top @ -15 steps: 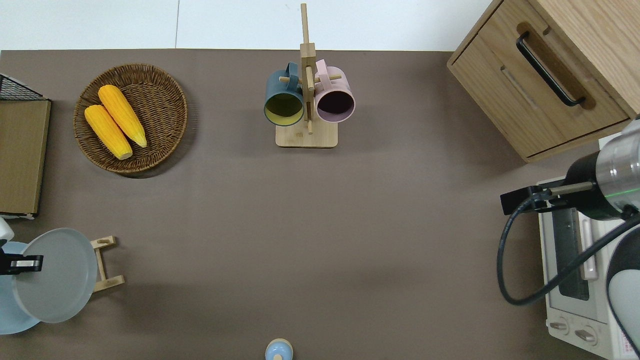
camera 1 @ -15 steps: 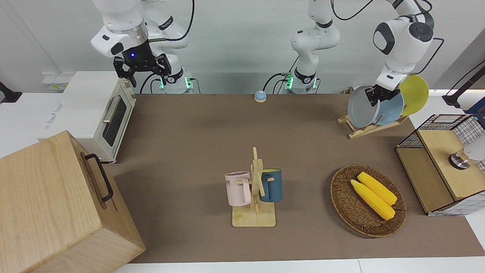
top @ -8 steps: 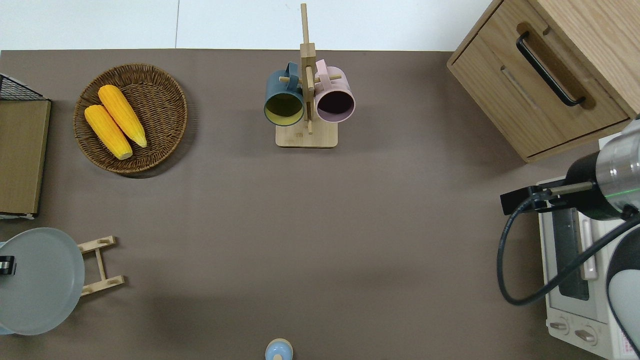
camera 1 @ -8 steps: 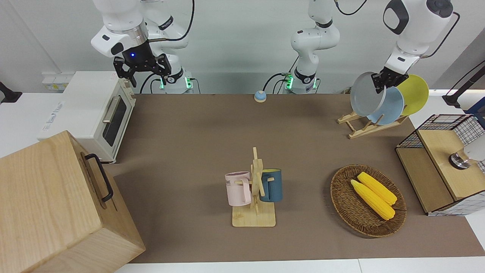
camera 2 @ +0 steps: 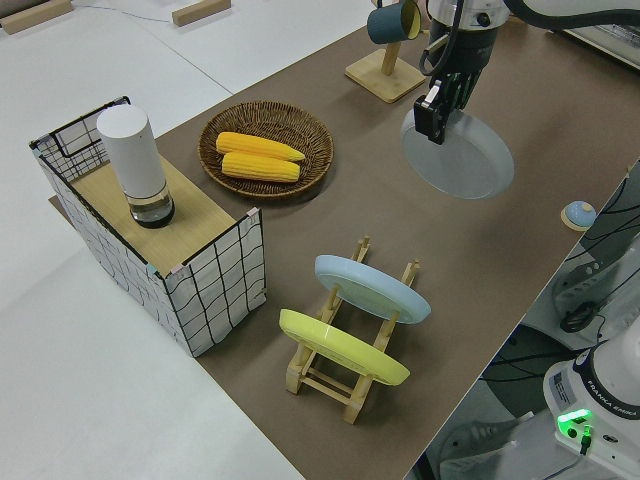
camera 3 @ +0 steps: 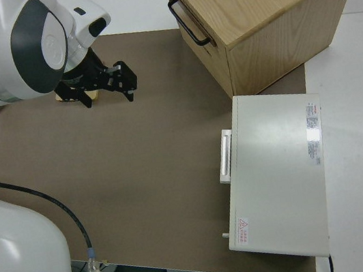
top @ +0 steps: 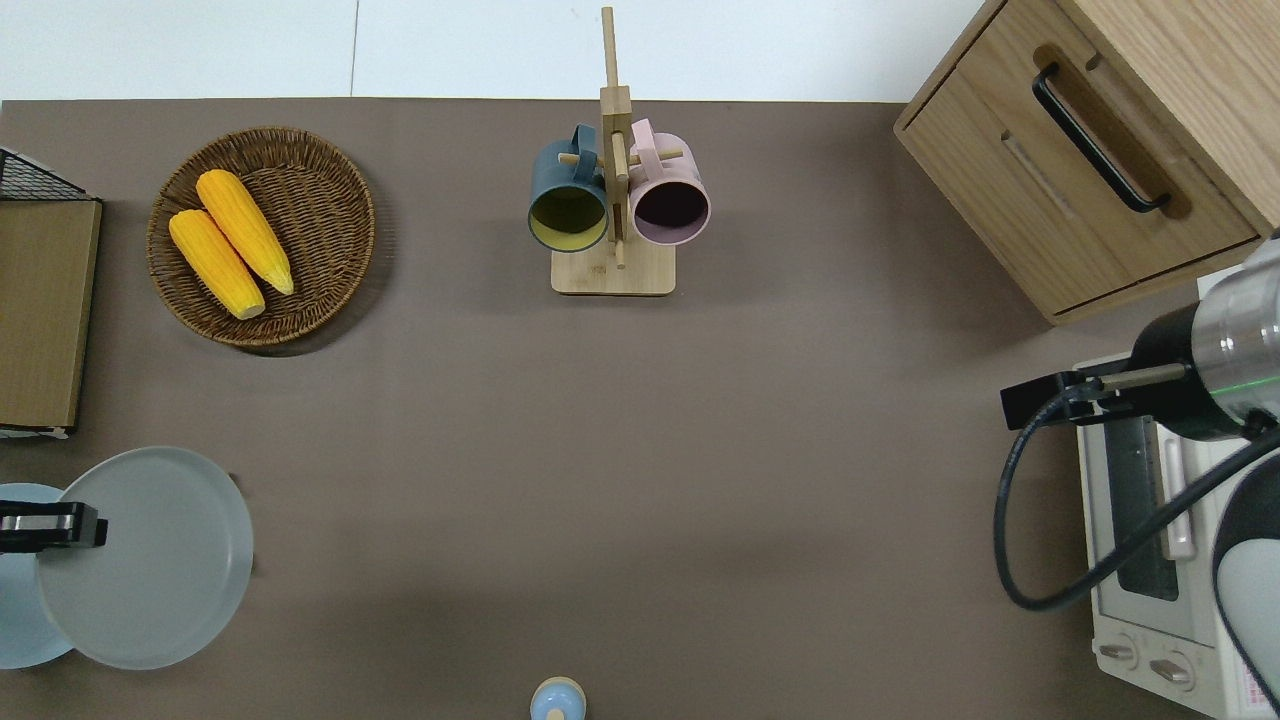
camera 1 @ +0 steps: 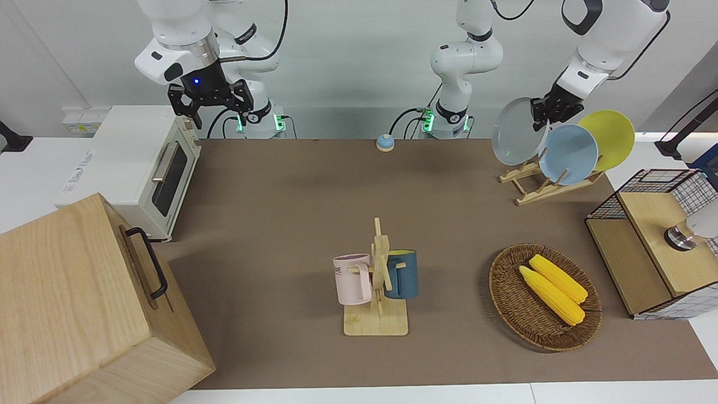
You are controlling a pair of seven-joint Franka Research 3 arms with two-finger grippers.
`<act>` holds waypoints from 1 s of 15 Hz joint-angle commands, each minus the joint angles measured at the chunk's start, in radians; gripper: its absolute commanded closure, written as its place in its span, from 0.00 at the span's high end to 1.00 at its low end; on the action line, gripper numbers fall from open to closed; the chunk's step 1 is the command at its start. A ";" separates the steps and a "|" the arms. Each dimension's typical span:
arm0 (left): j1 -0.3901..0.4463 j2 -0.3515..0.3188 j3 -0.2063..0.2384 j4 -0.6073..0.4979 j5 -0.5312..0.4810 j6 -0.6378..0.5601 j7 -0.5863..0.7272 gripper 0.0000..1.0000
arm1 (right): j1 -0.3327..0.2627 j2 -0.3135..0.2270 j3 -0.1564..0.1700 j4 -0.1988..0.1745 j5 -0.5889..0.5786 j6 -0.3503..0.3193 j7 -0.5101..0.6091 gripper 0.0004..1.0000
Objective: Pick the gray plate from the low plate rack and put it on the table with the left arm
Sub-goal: 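Lift the gray plate out of the rack with the left gripper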
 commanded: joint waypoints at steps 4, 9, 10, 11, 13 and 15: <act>-0.011 0.028 0.021 -0.052 -0.149 0.014 0.003 0.00 | -0.010 -0.002 0.006 0.006 0.010 -0.013 -0.001 0.99; -0.012 0.040 0.020 -0.176 -0.210 0.147 0.026 0.00 | -0.010 -0.002 0.006 0.006 0.010 -0.013 -0.001 0.99; -0.012 0.040 0.020 -0.205 -0.222 0.177 0.050 0.00 | -0.010 -0.002 0.006 0.006 0.010 -0.013 -0.001 0.99; -0.012 0.043 0.020 -0.231 -0.253 0.201 0.087 0.00 | -0.010 -0.002 0.004 0.006 0.010 -0.013 -0.001 0.99; -0.012 0.043 0.020 -0.282 -0.287 0.243 0.110 0.00 | -0.010 -0.002 0.006 0.006 0.010 -0.013 -0.001 0.99; -0.020 0.057 0.009 -0.311 -0.291 0.279 0.122 0.00 | -0.010 -0.002 0.006 0.006 0.010 -0.013 -0.001 0.99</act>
